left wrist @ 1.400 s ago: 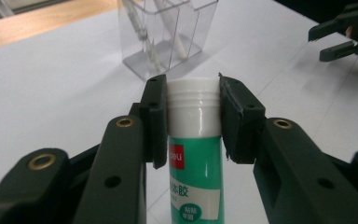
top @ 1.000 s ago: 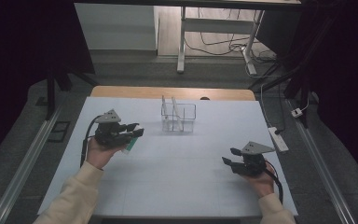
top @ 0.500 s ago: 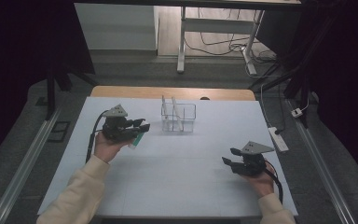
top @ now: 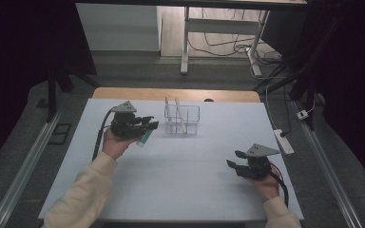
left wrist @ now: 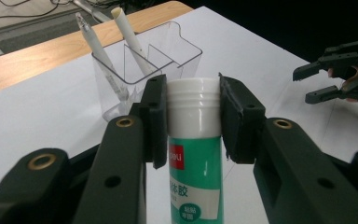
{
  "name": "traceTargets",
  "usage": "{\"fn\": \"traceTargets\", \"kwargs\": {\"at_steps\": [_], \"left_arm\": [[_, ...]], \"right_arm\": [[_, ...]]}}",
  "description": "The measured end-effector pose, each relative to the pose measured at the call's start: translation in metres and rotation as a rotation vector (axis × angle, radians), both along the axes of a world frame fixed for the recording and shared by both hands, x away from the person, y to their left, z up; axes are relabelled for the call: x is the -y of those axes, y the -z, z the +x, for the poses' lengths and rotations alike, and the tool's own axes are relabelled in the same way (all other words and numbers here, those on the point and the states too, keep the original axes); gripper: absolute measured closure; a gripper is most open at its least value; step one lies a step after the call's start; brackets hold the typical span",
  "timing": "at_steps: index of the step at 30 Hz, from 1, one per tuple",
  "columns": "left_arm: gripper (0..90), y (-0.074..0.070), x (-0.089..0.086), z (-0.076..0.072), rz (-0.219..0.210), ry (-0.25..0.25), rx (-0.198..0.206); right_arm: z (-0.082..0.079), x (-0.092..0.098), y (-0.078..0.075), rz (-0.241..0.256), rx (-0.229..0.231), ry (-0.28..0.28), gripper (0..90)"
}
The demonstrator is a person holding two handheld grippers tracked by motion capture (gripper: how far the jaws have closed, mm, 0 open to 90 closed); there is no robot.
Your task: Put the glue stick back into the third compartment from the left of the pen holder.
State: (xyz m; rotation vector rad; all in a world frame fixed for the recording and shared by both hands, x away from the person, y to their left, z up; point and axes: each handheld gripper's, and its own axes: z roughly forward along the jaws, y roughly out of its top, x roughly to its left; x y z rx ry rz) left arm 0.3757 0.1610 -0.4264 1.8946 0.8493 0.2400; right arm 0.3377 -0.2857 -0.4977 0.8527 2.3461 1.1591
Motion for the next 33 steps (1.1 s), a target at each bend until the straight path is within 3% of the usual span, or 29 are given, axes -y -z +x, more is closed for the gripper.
{"fn": "traceTargets", "kwargs": {"at_steps": [33], "left_arm": [[64.6,-0.002,0.023,0.036,-0.025,-0.008,-0.034]], "right_arm": [[0.001,0.0,0.003,-0.023,-0.018,0.002,45.0]]}}
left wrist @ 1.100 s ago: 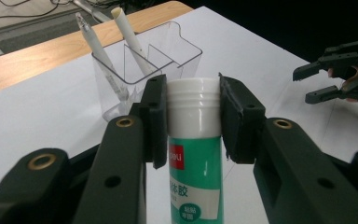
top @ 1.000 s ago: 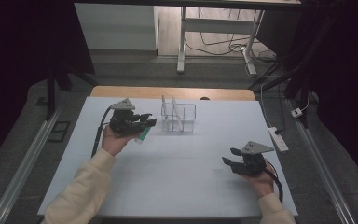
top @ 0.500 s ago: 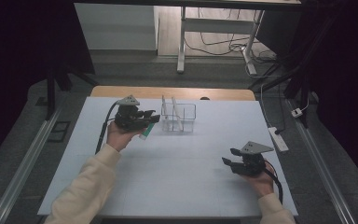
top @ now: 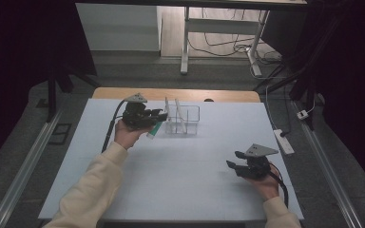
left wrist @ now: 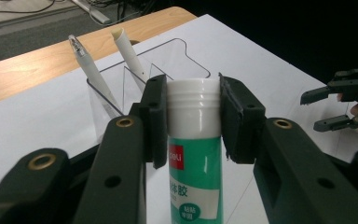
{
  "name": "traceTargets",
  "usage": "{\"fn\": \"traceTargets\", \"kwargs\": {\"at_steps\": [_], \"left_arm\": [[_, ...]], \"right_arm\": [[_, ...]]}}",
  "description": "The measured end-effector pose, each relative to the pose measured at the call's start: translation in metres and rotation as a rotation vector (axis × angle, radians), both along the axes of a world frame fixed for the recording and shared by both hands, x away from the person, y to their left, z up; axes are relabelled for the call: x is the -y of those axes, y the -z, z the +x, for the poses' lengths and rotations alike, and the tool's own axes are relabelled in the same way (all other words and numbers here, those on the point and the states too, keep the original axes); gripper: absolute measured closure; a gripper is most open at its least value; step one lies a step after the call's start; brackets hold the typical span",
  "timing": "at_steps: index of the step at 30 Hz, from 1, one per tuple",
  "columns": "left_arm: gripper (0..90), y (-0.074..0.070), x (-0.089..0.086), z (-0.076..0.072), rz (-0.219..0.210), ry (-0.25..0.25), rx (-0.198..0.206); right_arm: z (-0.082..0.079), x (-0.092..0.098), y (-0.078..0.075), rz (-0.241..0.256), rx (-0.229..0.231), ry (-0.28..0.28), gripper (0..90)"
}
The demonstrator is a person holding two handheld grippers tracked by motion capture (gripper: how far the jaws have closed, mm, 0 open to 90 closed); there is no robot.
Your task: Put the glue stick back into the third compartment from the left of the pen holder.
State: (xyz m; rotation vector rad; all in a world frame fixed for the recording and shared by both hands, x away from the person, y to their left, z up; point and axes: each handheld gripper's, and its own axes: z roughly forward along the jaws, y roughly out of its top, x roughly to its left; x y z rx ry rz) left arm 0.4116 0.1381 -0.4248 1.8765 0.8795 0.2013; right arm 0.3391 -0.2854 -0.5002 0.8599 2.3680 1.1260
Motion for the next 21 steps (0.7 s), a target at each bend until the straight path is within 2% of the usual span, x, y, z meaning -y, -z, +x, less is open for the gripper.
{"fn": "traceTargets", "kwargs": {"at_steps": [21], "left_arm": [[64.6,-0.011,0.019,0.02,0.005,0.003,0.008]], "right_arm": [[0.0,0.001,0.0,0.002,-0.001,-0.005,44.9]]}}
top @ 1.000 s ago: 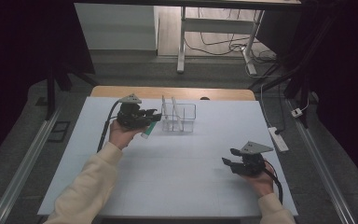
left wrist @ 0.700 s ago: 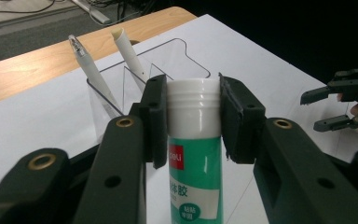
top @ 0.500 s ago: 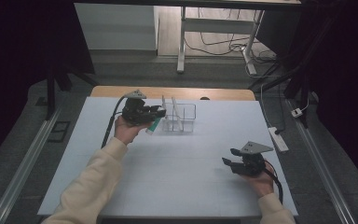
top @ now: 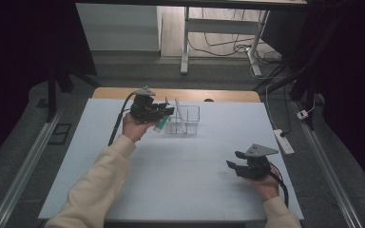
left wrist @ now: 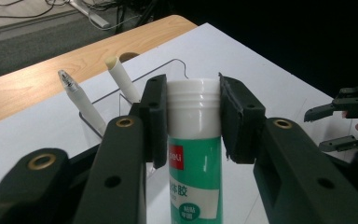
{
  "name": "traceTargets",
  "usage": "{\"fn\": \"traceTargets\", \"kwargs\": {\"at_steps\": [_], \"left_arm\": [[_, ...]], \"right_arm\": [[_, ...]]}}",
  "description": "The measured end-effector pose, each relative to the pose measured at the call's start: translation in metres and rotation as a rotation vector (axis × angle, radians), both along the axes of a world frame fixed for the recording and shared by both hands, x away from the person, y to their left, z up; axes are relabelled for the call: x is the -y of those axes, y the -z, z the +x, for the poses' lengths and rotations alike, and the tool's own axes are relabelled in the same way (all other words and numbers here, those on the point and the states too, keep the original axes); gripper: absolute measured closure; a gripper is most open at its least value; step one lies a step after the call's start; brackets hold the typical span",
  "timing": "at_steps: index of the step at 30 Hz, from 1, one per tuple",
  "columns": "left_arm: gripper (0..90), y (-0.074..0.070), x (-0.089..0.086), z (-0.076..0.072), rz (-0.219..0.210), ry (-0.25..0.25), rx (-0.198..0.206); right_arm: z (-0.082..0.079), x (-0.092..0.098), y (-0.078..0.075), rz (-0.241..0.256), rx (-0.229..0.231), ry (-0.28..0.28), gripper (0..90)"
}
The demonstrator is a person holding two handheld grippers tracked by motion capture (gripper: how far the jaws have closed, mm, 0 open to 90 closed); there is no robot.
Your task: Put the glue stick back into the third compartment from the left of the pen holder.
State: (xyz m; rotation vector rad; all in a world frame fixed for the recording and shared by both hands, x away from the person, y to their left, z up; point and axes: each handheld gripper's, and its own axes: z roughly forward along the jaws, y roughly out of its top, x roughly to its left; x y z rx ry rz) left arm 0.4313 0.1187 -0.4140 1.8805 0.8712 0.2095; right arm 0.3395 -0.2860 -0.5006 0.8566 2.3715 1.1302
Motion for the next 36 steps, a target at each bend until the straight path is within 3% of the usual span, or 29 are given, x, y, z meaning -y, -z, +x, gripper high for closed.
{"fn": "traceTargets", "kwargs": {"at_steps": [17,36], "left_arm": [[64.6,-0.006,0.017,0.014,0.01,0.006,0.009],[64.6,-0.009,0.051,0.029,0.012,0.027,0.022]], "right_arm": [[0.0,0.001,0.0,0.003,0.0,0.006,44.9],[0.0,0.001,0.001,0.008,-0.005,0.007,44.8]]}}
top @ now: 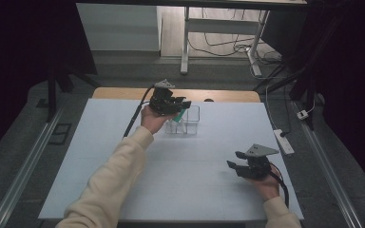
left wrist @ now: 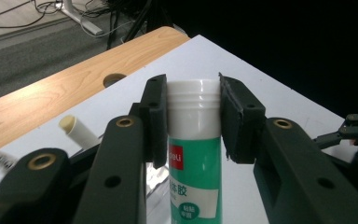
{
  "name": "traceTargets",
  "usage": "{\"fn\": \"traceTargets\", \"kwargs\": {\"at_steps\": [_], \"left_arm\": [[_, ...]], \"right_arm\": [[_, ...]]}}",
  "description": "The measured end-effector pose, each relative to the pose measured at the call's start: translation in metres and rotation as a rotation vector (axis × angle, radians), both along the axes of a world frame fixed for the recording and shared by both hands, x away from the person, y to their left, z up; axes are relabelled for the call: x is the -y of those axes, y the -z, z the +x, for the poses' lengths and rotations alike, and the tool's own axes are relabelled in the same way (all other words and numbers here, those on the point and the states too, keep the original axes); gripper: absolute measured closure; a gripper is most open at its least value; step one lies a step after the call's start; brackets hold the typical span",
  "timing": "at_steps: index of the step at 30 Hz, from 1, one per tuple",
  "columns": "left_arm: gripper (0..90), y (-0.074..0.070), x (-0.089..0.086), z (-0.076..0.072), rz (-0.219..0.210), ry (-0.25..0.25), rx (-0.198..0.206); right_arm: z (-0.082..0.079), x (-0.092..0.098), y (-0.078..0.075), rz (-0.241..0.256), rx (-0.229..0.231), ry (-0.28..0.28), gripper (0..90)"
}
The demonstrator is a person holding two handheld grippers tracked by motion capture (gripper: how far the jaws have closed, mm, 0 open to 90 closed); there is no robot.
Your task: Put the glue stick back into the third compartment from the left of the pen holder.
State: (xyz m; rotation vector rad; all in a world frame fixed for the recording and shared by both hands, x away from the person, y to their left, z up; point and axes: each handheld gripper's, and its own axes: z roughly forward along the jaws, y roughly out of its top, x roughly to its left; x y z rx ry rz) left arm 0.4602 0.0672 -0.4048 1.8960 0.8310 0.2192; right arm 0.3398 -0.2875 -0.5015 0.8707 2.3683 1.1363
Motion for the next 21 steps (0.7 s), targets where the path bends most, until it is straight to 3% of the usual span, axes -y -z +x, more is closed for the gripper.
{"fn": "traceTargets", "kwargs": {"at_steps": [12,21], "left_arm": [[64.5,-0.003,0.022,0.015,0.024,-0.011,0.02],[64.5,0.004,0.037,0.03,0.05,-0.025,0.027]], "right_arm": [[0.0,0.002,0.0,0.007,-0.003,0.006,44.8],[0.0,0.003,0.0,0.006,-0.005,0.009,44.8]]}}
